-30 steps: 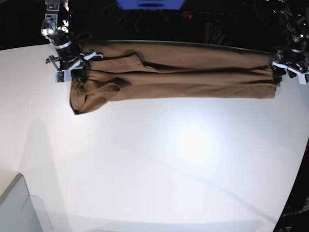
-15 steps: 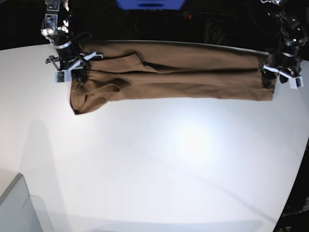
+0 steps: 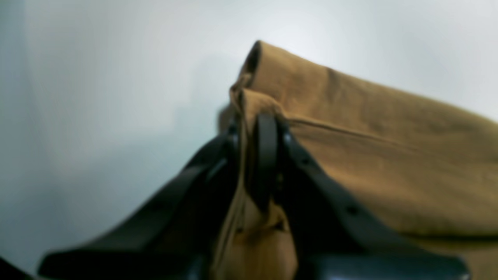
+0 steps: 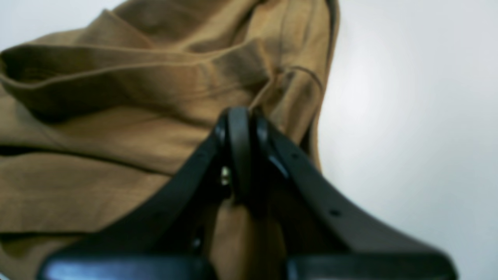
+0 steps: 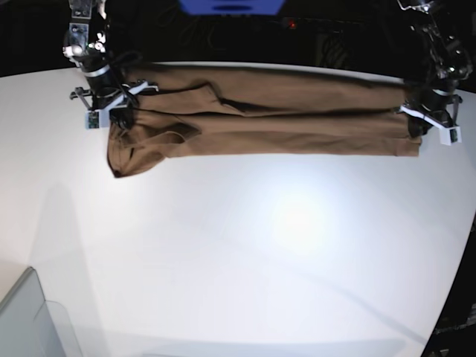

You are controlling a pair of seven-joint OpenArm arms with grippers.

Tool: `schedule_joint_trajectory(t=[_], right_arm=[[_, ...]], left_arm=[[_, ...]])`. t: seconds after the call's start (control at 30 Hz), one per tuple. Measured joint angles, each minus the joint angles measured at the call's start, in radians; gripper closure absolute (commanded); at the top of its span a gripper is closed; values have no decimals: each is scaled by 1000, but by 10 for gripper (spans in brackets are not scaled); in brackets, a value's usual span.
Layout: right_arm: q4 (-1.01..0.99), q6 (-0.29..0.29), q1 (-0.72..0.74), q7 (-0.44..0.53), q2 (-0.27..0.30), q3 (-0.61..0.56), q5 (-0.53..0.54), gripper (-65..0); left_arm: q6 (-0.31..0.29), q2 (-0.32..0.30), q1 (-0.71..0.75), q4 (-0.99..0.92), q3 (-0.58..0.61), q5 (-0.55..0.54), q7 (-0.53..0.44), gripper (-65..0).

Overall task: Layout the t-shirt on the table in an organized manner, then fold the t-shirt properly
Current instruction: 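Slide the left gripper along the strip toward the right gripper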

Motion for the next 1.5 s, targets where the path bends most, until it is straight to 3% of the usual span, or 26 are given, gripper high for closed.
schedule_joint_trajectory(t=[0.27,0.4,0.5,0.63,0.87,1.1,1.23,1.5], right_arm=[[-1,0,0,1,0,0,0,0],[1,0,0,0,-2,0,-3,0],[3,0,0,-3,-3,0,-3,0],[3,0,0,-6,-3,0,-3,0],[4,0,0,-7,-3,0,-3,0],[4,0,0,-7,-3,0,-3,0],[4,0,0,-7,-2,0,-3,0],[4,0,0,-7,-2,0,-3,0]], left_arm=[[3,160,53,422,-21,-2,-18,0],[-3,227,109,476,106,3,-12,-1],[10,230,128,460,233,15,-7,-1],[14,236,128,426,386,119,-9,-1],[13,296,134,428,551,240,-10,-2],[26,293,112,402,653,269,-7,-5],[130,282,99,354,704,266,-21,-5],[137,256,104,341,793,264,-20,-5]])
